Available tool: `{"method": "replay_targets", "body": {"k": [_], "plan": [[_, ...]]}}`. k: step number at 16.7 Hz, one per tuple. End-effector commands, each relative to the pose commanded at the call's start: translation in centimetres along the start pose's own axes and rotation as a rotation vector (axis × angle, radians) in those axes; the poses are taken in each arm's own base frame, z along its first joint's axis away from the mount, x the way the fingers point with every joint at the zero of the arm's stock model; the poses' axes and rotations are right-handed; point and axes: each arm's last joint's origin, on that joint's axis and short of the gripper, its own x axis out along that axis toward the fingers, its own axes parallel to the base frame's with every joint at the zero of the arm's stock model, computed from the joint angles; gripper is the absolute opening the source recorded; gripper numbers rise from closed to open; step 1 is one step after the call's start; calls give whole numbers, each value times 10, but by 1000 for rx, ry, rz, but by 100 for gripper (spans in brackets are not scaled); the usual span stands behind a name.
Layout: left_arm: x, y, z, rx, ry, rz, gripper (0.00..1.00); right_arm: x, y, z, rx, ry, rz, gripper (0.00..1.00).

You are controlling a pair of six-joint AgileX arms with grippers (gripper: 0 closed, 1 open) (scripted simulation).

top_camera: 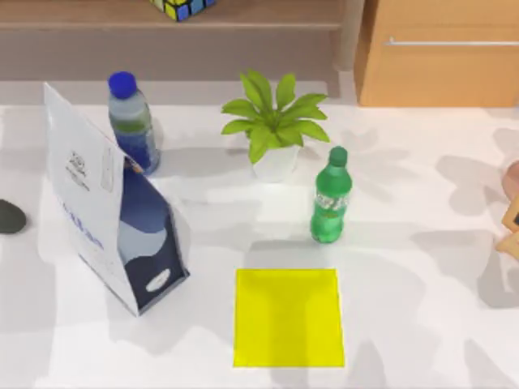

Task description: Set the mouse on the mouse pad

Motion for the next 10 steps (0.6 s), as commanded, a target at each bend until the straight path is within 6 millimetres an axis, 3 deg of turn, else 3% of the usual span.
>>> {"method": "replay_targets", "body": {"k": [3,6,10], "plan": [[59,13,3,168,-62,-207,100,0,0,0,0,0,0,100],[114,12,10,285,-132,-389,100,0,0,0,0,0,0,100],[157,-1,19,360,-193,-539,100,0,0,0,0,0,0,100]]}}
